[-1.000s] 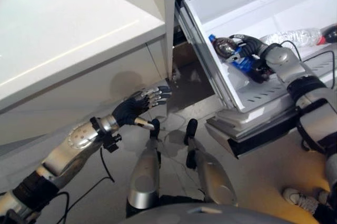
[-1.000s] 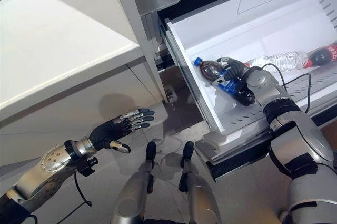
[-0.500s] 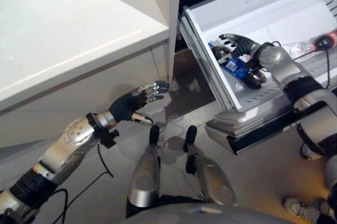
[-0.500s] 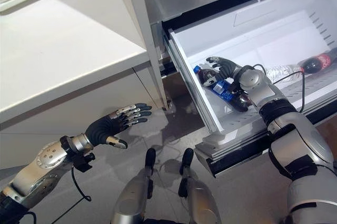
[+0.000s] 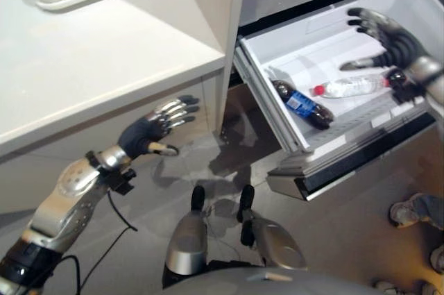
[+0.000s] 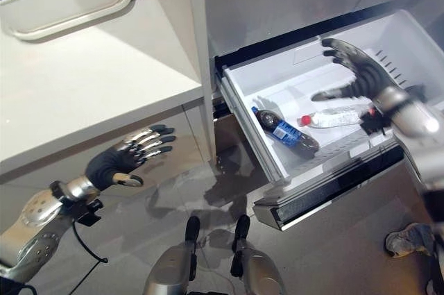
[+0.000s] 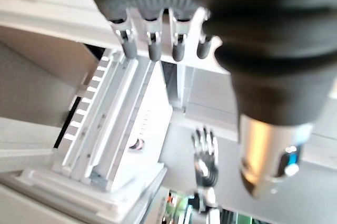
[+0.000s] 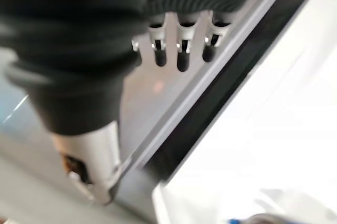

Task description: Take the drinks into the refrigerator

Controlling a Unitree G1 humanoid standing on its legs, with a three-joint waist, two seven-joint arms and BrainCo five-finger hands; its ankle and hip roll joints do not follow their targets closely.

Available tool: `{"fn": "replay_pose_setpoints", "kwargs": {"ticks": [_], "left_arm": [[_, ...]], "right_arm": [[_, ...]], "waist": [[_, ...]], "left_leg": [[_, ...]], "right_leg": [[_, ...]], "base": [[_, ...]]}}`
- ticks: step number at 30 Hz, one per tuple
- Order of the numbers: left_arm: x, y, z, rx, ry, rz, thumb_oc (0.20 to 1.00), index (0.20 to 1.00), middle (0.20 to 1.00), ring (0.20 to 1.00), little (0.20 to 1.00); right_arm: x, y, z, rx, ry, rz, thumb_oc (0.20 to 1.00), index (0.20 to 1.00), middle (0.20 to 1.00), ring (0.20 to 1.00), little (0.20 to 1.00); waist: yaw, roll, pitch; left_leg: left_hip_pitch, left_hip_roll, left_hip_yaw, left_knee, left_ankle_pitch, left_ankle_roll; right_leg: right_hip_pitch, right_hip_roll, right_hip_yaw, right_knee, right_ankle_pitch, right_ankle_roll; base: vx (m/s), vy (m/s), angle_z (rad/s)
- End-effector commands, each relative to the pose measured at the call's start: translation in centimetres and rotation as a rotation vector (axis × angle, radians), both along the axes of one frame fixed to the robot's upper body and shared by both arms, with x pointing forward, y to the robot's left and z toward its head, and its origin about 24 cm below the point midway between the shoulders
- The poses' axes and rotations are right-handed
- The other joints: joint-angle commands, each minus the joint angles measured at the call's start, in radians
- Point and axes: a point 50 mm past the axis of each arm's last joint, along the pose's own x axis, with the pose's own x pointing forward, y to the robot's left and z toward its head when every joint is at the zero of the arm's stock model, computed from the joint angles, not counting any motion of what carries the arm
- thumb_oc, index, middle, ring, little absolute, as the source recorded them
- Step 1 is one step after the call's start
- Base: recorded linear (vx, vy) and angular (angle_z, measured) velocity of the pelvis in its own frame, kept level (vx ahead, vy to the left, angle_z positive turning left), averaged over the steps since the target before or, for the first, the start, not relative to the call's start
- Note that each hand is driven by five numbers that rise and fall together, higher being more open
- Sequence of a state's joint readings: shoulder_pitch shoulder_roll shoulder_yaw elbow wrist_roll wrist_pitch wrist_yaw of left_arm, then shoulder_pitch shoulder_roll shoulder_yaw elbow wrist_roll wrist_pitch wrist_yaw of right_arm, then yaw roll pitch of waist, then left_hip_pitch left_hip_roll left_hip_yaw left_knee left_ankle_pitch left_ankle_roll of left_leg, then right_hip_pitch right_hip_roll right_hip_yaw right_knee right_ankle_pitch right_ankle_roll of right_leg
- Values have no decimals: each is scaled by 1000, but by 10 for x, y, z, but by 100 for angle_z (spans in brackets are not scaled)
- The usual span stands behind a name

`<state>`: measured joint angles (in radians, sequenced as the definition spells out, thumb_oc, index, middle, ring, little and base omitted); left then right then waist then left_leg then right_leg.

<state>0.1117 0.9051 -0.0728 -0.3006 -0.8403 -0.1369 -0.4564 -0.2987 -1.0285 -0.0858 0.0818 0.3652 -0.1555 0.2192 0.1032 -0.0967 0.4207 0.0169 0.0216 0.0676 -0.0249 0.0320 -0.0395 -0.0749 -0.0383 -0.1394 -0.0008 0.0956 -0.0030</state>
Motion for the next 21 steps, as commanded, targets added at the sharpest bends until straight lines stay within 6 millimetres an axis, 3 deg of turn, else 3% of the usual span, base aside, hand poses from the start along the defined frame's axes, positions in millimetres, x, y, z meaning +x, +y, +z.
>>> {"fn": "replay_pose_setpoints", "kwargs": {"ticks": [1,4,6,12,17,18,19,21], "left_arm": [[-16,7,-3,-66,-31,52,1000,1000,1000,1000,1000],[-21,13,-3,-66,-78,112,1000,1000,1000,1000,1000],[-24,17,-8,-77,-109,184,1000,1000,1000,1000,1000],[-29,23,-18,-99,-119,278,1000,1000,1000,1000,1000],[-29,22,-26,-102,-124,329,1000,1000,1000,1000,1000],[-28,21,-26,-96,-134,338,1000,1000,1000,1000,1000],[-28,21,-26,-96,-134,339,1000,1000,1000,1000,1000],[-28,19,-26,-102,-142,337,1000,1000,1000,1000,1000]], "right_arm": [[-23,-1,-4,47,-120,2,1000,1000,1000,1000,1000],[-52,-14,-20,160,-205,-77,1000,1000,1000,1000,1000],[-74,-14,-45,300,-268,-147,1000,1000,1000,1000,1000],[-88,-17,-75,311,-260,-286,1000,1000,1000,1000,1000],[-91,-17,-118,332,-113,-378,1000,1000,1000,1000,1000],[-91,-17,-138,325,-15,-398,1000,1000,1000,1000,1000],[-90,-17,-138,324,-15,-397,1000,1000,1000,1000,1000],[-98,-16,-180,286,200,-422,1000,1000,1000,1000,1000]], "waist": [[-30,-10,-132],[-48,-11,-156],[-67,-11,-175],[-89,-1,-199],[-106,11,-211],[-109,14,-212],[-109,14,-212],[-112,17,-210]], "left_leg": [[1,-5,20,24,-79,22],[25,-8,30,8,-90,30],[49,-10,43,-4,-102,37],[88,-12,76,-17,-118,45],[117,-15,103,-28,-125,49],[123,-15,111,-34,-124,48],[124,-15,111,-35,-124,48],[130,-16,119,-37,-123,46]], "right_leg": [[-10,-41,16,101,-46,119],[-5,-39,31,104,-53,127],[2,-37,49,106,-59,132],[11,-32,86,105,-63,138],[18,-24,116,100,-61,140],[17,-23,122,99,-59,141],[17,-22,123,99,-59,141],[16,-21,129,98,-57,140]], "base": [[120,65,-14],[112,72,-31],[114,83,-15],[73,60,-25],[23,42,-28],[3,26,-17],[-9,14,-12],[-11,2,-5]]}}
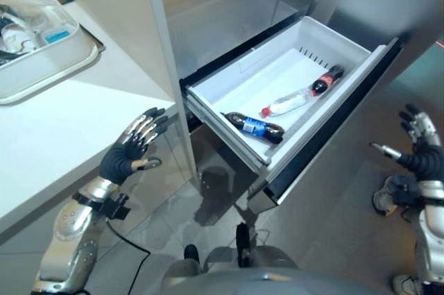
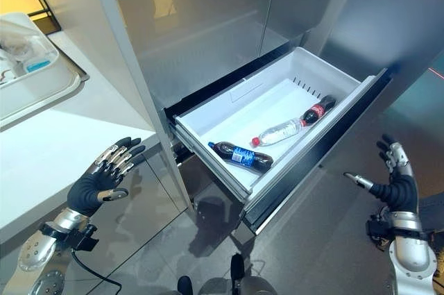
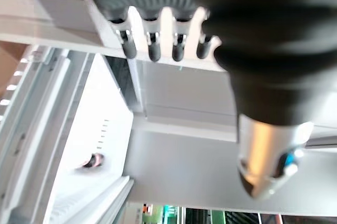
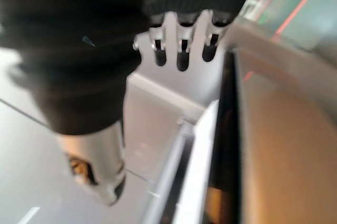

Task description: Take the drinks into the refrigerator

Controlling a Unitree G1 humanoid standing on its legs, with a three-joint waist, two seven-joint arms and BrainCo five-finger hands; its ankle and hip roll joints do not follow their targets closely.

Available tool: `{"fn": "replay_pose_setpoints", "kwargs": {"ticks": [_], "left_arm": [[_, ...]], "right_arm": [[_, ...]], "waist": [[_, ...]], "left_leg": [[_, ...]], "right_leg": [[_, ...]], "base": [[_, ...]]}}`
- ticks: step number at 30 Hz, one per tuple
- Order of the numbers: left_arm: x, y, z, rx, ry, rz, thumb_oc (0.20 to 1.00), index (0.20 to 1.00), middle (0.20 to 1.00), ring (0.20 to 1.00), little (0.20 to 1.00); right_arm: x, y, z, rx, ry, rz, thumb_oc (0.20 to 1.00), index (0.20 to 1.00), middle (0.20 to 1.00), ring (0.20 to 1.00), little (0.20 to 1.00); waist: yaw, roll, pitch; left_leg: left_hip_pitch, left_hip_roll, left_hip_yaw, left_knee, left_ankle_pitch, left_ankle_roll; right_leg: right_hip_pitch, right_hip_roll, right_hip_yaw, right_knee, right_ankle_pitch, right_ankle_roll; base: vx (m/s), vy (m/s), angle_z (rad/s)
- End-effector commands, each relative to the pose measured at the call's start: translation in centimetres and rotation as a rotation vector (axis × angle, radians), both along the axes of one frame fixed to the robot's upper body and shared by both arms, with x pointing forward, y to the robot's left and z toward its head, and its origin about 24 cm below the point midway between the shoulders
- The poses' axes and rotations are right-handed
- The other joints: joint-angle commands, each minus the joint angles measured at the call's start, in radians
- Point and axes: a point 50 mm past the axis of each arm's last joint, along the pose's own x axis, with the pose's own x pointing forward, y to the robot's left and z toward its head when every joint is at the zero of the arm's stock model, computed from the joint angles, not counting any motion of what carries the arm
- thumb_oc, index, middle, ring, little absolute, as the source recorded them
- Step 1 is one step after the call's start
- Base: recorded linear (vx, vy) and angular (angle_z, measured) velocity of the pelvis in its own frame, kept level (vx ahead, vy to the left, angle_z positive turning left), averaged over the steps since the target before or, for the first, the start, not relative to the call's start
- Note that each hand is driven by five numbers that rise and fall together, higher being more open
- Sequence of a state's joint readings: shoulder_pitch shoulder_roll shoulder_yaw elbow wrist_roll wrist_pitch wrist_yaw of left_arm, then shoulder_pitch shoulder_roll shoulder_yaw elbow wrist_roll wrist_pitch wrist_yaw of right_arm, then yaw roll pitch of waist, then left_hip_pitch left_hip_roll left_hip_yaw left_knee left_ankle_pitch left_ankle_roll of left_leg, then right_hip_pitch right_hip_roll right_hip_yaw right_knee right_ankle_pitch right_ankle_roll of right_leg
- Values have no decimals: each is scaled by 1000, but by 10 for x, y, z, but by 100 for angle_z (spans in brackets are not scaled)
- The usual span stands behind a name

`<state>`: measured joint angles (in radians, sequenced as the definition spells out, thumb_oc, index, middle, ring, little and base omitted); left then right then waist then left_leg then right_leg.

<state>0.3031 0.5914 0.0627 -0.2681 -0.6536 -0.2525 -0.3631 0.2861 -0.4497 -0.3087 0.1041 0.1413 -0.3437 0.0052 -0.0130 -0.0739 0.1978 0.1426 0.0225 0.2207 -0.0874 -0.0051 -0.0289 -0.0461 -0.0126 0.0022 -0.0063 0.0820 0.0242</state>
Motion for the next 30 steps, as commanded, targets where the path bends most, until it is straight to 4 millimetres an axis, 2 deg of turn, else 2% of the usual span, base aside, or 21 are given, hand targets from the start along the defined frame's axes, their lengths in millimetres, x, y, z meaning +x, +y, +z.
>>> {"fn": "replay_pose_setpoints", "kwargs": {"ticks": [1,2,3,5,6,7,8,9,10,11,12,15,20,30], "left_arm": [[-1,3,11,39,-95,19,1000,1000,1000,1000,1000],[-1,2,13,45,-103,18,1000,1000,1000,1000,1000],[-1,1,12,43,-99,15,1000,1000,1000,1000,1000],[0,0,14,43,-109,9,1000,1000,1000,1000,1000],[1,-1,13,42,-108,6,1000,1000,1000,1000,1000],[2,-1,14,38,-110,4,1000,1000,1000,1000,1000],[2,-1,14,39,-110,5,1000,1000,1000,1000,1000],[4,-4,14,29,-117,-3,1000,1000,1000,1000,1000],[4,-4,15,29,-117,-2,1000,1000,1000,1000,1000],[5,-6,16,25,-126,-12,1000,1000,1000,1000,1000],[6,-9,16,17,-129,-24,1000,1000,1000,1000,1000],[10,-17,19,6,-140,-65,1000,1000,1000,1000,1000],[12,-20,19,-7,-137,-88,1000,1000,1000,1000,1000],[11,-29,17,-25,-108,-142,1000,1000,1000,1000,1000]], "right_arm": [[9,0,0,-70,18,35,1000,1000,1000,1000,1000],[1,-2,-27,-103,184,48,1000,1000,1000,1000,1000],[-5,0,-48,-66,272,49,1000,1000,1000,1000,1000],[-14,6,-78,-13,411,69,1000,1000,1000,1000,1000],[-18,12,-90,-7,488,110,900,900,900,900,900],[-18,16,-97,3,521,134,645,645,645,645,645],[-17,17,-97,3,520,136,570,570,570,570,570],[-20,23,-111,14,605,176,473,473,473,473,473],[-19,23,-111,13,604,177,429,429,429,429,429],[-18,27,-118,11,639,191,238,238,238,238,238],[-18,32,-125,6,684,220,200,200,200,200,200],[-11,43,-141,-36,790,287,200,200,200,200,200],[-2,48,-144,-87,831,325,200,200,200,200,200],[56,50,-100,-220,637,389,200,200,200,200,200]], "waist": [[3,-5,12],[4,-4,13],[5,-2,13],[5,-1,14],[8,-1,15],[9,0,16],[8,-1,17],[16,1,18],[15,0,19],[20,2,20],[28,3,19],[49,9,21],[70,16,20],[120,21,18]], "left_leg": [[5,-16,-33,25,-86,35],[7,-16,-32,25,-86,34],[9,-16,-31,24,-85,33],[13,-17,-33,22,-84,32],[15,-17,-32,20,-84,31],[16,-16,-33,20,-83,29],[17,-16,-33,20,-83,29],[17,-16,-36,21,-81,28],[17,-16,-36,21,-81,28],[17,-17,-39,21,-79,27],[16,-18,-41,20,-78,27],[16,-17,-56,19,-75,25],[17,-18,-71,18,-73,24],[15,-18,-110,15,-63,21]], "right_leg": [[-12,-46,-12,103,-43,113],[-11,-46,-9,102,-43,113],[-9,-46,-10,102,-42,112],[-7,-47,-10,102,-41,111],[-6,-47,-11,101,-41,111],[-4,-47,-12,101,-41,110],[-4,-47,-12,101,-41,110],[-1,-48,-15,101,-42,110],[-1,-48,-15,101,-43,110],[1,-49,-17,101,-43,109],[3,-50,-21,100,-43,108],[12,-56,-34,95,-43,106],[25,-59,-48,91,-48,102],[50,-68,-87,81,-52,97]], "base": [[0,0,0],[0,0,0],[0,0,0],[0,0,0],[0,0,0],[0,0,0],[0,0,0],[0,0,0],[0,0,0],[0,0,0],[0,0,0],[-1,-35,7],[7,-21,7],[16,-26,17]]}}
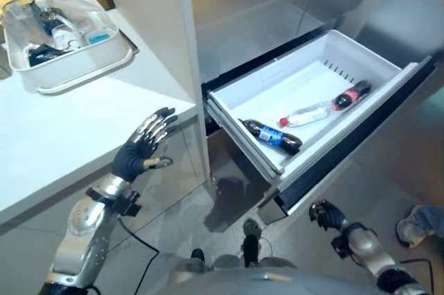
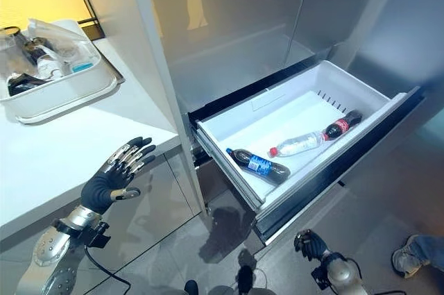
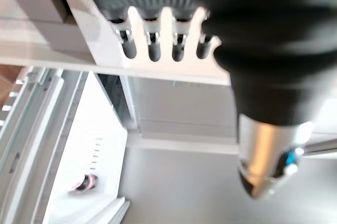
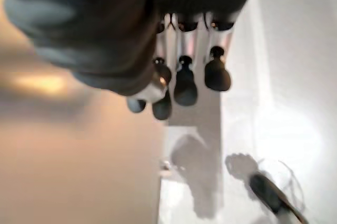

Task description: Take the drinks into the refrigerator

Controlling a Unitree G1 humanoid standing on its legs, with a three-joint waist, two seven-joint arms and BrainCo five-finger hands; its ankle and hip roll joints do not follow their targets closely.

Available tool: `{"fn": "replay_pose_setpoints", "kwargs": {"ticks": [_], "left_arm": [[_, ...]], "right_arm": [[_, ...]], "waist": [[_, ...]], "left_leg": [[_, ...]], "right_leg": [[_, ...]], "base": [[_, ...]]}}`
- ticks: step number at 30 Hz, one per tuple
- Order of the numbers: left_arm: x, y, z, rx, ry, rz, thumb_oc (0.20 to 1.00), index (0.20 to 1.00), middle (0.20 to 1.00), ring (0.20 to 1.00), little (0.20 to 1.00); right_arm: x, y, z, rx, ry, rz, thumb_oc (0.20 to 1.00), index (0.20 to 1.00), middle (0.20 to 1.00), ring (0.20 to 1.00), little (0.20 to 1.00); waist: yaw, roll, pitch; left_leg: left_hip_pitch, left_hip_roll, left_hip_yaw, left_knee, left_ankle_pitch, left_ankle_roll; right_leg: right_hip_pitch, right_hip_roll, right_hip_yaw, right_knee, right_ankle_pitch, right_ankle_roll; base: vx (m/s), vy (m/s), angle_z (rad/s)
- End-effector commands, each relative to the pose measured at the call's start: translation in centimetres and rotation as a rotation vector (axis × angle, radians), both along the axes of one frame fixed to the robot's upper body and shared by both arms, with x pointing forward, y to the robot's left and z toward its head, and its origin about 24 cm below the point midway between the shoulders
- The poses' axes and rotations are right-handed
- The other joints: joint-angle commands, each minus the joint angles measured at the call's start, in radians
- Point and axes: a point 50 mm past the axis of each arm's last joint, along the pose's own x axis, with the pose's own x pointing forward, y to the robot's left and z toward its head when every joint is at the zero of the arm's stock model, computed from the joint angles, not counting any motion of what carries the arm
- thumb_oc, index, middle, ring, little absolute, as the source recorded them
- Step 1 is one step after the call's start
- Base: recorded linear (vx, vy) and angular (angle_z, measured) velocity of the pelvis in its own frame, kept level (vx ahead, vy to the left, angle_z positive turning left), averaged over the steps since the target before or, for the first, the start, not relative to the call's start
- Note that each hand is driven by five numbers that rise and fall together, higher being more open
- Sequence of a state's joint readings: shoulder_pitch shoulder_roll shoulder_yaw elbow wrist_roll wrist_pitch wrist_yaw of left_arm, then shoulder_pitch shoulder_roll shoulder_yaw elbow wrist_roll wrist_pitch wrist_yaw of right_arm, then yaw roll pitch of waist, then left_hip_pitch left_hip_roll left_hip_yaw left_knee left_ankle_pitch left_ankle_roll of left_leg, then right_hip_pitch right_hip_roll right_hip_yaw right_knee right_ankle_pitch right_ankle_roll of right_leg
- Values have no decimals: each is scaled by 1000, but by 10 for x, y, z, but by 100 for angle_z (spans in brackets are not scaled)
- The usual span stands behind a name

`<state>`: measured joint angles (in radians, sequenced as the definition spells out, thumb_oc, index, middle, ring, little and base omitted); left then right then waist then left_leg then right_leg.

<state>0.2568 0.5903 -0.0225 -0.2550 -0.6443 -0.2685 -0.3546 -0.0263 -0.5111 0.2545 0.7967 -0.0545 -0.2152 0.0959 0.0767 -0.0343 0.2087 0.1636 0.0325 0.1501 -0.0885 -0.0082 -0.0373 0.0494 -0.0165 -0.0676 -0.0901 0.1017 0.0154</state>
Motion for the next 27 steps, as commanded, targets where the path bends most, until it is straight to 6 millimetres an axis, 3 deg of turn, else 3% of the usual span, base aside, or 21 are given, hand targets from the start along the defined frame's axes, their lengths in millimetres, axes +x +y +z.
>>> {"fn": "replay_pose_setpoints", "kwargs": {"ticks": [1,2,4,5,6,7,8,9,11,21,26,27], "left_arm": [[3,-13,19,-13,-98,-84,1000,1000,1000,1000,1000],[3,-13,19,-13,-98,-84,1000,1000,1000,1000,1000],[2,-13,20,-9,-95,-92,1000,1000,1000,1000,1000],[2,-14,20,-10,-95,-92,1000,1000,1000,1000,1000],[1,-14,19,-7,-89,-96,1000,1000,1000,1000,1000],[1,-14,19,-8,-89,-96,1000,1000,1000,1000,1000],[1,-13,18,-8,-85,-94,1000,1000,1000,1000,1000],[1,-13,18,-8,-85,-94,1000,1000,1000,1000,1000],[1,-14,18,-12,-81,-96,1000,1000,1000,1000,1000],[1,-15,21,-31,-84,-110,1000,1000,1000,1000,1000],[3,-17,24,-49,-94,-121,1000,1000,1000,1000,1000],[5,-17,25,-58,-97,-118,1000,1000,1000,1000,1000]], "right_arm": [[52,3,46,-47,-215,111,200,200,200,200,200],[52,3,46,-47,-215,111,200,200,200,200,200],[69,4,76,-50,-339,152,200,200,200,200,200],[69,4,77,-50,-339,152,200,200,200,200,200],[80,6,96,-56,-415,182,200,200,200,200,200],[80,5,96,-56,-415,182,200,200,200,200,200],[87,6,114,-73,-478,214,200,200,200,200,200],[87,6,114,-73,-478,214,200,200,200,200,200],[97,9,136,-68,-565,226,200,200,200,200,200],[122,30,178,-77,-704,322,200,200,200,200,200],[145,54,192,-34,-756,333,200,200,200,200,200],[155,71,193,-9,-745,361,200,200,200,200,200]], "waist": [[39,-19,6],[39,-19,6],[47,-22,5],[47,-21,6],[52,-23,7],[52,-22,7],[58,-22,9],[58,-22,9],[66,-22,12],[95,-16,31],[121,-9,46],[137,-4,50]], "left_leg": [[-6,-27,-44,16,-59,29],[-6,-27,-45,16,-59,29],[-7,-25,-51,15,-57,29],[-7,-25,-51,15,-57,29],[-8,-26,-54,16,-57,30],[-8,-26,-54,16,-57,30],[-10,-26,-57,16,-55,31],[-10,-26,-57,16,-55,31],[-13,-27,-63,16,-54,32],[-31,-31,-73,18,-45,35],[-47,-35,-79,25,-40,37],[-52,-34,-83,30,-39,36]], "right_leg": [[-41,-65,-24,163,-74,105],[-41,-65,-24,163,-74,105],[-38,-66,-31,162,-74,105],[-37,-67,-32,162,-74,105],[-36,-68,-36,161,-73,104],[-35,-68,-37,161,-73,104],[-36,-69,-40,161,-74,105],[-36,-69,-40,161,-74,105],[-35,-72,-42,160,-72,105],[-48,-76,-49,162,-68,103],[-60,-80,-53,167,-65,102],[-62,-80,-56,169,-64,100]], "base": [[20,-23,6],[17,-22,5],[15,-18,10],[14,-19,8],[6,-8,3],[5,-11,5],[-1,-3,4],[2,-6,4],[-3,-7,5],[-4,-2,4],[-11,-1,3],[0,0,0]]}}
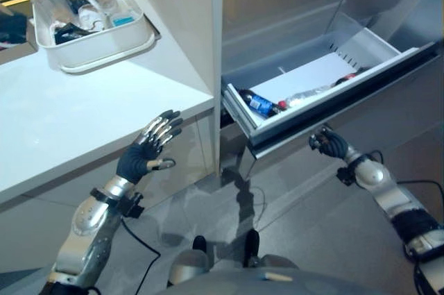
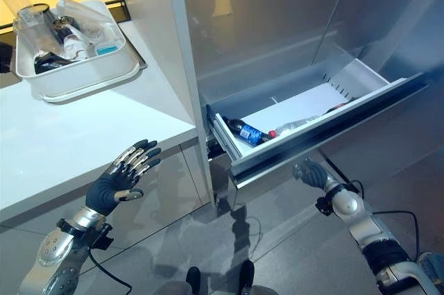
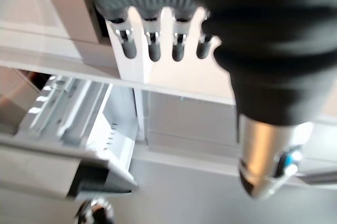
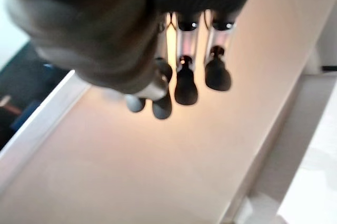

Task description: Take the drinks into the refrigerator

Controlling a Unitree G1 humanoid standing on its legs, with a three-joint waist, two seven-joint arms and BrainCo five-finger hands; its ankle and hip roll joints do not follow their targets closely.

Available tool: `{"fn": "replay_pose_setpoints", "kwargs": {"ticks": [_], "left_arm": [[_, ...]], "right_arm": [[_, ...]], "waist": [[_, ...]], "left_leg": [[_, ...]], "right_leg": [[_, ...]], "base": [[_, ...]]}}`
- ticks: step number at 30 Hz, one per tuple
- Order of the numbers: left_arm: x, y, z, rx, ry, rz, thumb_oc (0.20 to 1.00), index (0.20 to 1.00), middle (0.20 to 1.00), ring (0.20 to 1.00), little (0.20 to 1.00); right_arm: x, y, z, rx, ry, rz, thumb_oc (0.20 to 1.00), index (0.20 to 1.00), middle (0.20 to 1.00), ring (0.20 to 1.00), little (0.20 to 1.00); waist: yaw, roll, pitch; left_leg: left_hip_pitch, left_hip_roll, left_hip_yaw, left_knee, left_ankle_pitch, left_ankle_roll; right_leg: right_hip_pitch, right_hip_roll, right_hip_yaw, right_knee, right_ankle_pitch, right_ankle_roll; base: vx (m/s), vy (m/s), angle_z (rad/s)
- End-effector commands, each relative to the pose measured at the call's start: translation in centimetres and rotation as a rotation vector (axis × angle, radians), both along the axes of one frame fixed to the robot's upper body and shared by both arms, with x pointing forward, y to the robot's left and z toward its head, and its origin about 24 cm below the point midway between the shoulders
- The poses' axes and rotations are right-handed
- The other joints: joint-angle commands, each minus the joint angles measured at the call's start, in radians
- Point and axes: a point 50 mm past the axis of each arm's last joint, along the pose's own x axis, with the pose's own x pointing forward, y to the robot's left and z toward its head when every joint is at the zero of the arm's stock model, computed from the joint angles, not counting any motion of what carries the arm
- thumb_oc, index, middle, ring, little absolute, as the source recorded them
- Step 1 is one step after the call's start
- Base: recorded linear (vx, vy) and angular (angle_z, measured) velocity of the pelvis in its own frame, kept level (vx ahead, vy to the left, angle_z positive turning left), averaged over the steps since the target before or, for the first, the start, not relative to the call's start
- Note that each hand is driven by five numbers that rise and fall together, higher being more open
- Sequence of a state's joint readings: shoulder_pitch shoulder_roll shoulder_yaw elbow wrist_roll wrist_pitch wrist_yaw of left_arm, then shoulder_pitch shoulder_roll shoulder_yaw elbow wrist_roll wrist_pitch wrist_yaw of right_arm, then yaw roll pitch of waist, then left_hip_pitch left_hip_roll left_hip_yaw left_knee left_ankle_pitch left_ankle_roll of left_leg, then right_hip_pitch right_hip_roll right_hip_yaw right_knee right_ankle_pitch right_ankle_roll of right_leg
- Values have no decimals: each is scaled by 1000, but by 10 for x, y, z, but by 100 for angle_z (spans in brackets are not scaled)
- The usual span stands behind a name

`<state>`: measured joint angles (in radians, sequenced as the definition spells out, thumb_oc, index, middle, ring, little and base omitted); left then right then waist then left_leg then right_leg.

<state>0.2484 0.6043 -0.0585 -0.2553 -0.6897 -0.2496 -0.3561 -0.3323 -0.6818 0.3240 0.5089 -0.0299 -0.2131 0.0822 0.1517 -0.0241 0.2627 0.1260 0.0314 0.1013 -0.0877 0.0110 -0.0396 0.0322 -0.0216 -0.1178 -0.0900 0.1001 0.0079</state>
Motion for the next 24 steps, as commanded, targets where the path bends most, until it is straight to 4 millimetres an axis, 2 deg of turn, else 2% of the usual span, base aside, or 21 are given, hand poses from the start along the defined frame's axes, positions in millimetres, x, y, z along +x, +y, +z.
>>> {"fn": "replay_pose_setpoints", "kwargs": {"ticks": [1,3,5,9,12,13,17,18,21,24], "left_arm": [[4,-12,29,-24,-135,-77,1000,1000,1000,1000,1000],[4,-13,30,-38,-136,-79,1000,1000,1000,1000,1000],[4,-13,31,-47,-141,-78,1000,1000,1000,1000,1000],[4,-12,33,-69,-145,-69,1000,1000,1000,1000,1000],[6,-10,35,-70,-151,-57,1000,1000,1000,1000,1000],[7,-10,36,-68,-159,-52,1000,1000,1000,1000,1000],[7,-10,36,-64,-161,-49,1000,1000,1000,1000,1000],[7,-8,36,-54,-166,-40,1000,1000,1000,1000,1000],[6,-6,36,-48,-167,-29,1000,1000,1000,1000,1000],[6,-2,34,-24,-180,19,1000,1000,1000,1000,1000]], "right_arm": [[44,50,62,85,-231,140,200,200,200,200,200],[57,77,71,65,-232,213,200,200,200,200,200],[61,86,77,65,-237,235,200,200,200,200,200],[74,110,104,77,-292,285,200,200,200,200,200],[78,117,111,94,-313,283,200,200,200,200,200],[76,123,108,110,-305,299,200,200,200,200,200],[68,125,96,128,-273,322,200,200,200,200,200],[61,121,82,170,-241,315,200,200,200,200,200],[55,116,72,207,-218,296,200,200,200,200,200],[27,99,41,314,-167,258,200,200,200,200,200]], "waist": [[60,-15,-3],[81,-12,-1],[88,-13,0],[106,-16,3],[114,-20,8],[114,-24,10],[111,-33,13],[107,-38,12],[104,-42,9],[78,-53,9]], "left_leg": [[-15,-33,-34,30,-58,39],[-19,-32,-36,37,-58,39],[-19,-32,-36,39,-58,38],[-24,-32,-34,44,-58,37],[-30,-32,-35,47,-57,37],[-34,-31,-36,50,-57,37],[-37,-31,-39,52,-58,38],[-36,-32,-40,52,-60,39],[-35,-32,-41,52,-61,39],[-29,-31,-38,46,-61,40]], "right_leg": [[-45,-75,-6,169,-62,107],[-45,-74,-8,167,-62,105],[-44,-74,-9,165,-61,104],[-41,-72,-10,157,-56,102],[-44,-71,-10,157,-53,102],[-46,-71,-10,157,-53,102],[-46,-72,-12,160,-53,103],[-45,-74,-14,160,-53,104],[-43,-75,-16,159,-52,106],[-42,-74,-13,158,-52,107]], "base": [[-9,-7,4],[4,-9,5],[2,-1,2],[4,-2,5],[-16,-1,3],[-29,0,8],[-5,0,1],[0,0,0],[-1,-2,3],[-14,3,4]]}}
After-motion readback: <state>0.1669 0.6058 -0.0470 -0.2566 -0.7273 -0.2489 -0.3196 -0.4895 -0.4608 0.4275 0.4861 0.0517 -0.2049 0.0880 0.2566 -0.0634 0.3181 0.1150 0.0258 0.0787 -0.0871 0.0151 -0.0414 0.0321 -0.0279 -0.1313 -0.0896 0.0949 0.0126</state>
